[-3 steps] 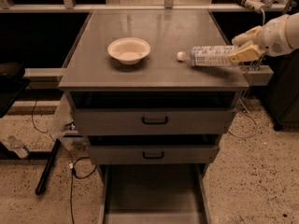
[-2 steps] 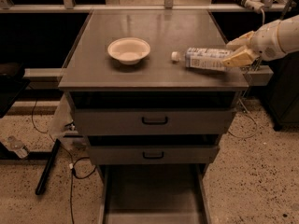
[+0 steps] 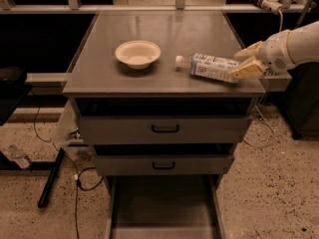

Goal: Place blue plastic bottle into bottom drawer

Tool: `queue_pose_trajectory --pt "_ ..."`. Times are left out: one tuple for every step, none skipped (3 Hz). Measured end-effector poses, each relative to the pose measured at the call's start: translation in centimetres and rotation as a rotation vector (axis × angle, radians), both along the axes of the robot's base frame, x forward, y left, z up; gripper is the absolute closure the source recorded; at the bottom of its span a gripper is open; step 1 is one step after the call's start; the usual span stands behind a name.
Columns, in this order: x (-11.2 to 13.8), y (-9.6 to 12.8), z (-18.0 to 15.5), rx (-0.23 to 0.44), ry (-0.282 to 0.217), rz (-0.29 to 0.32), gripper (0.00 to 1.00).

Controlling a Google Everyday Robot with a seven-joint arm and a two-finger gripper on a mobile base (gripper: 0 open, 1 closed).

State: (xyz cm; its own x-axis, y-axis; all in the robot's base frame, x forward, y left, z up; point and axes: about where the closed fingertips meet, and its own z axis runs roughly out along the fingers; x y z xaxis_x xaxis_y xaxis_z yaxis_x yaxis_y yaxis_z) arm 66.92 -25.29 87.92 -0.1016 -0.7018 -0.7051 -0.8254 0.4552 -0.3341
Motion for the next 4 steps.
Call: queue_pose_trajectory --pt "0.0 0.0 0.0 0.0 0.0 0.0 0.59" --pt "0.0 0.0 0.0 0.0 0.0 0.0 0.36" --pt "0.2 0.8 -0.4 0.003 0.014 0.016 0.12" --pt "0.5 3.2 -1.8 0.015 0.063 0.066 0.0"
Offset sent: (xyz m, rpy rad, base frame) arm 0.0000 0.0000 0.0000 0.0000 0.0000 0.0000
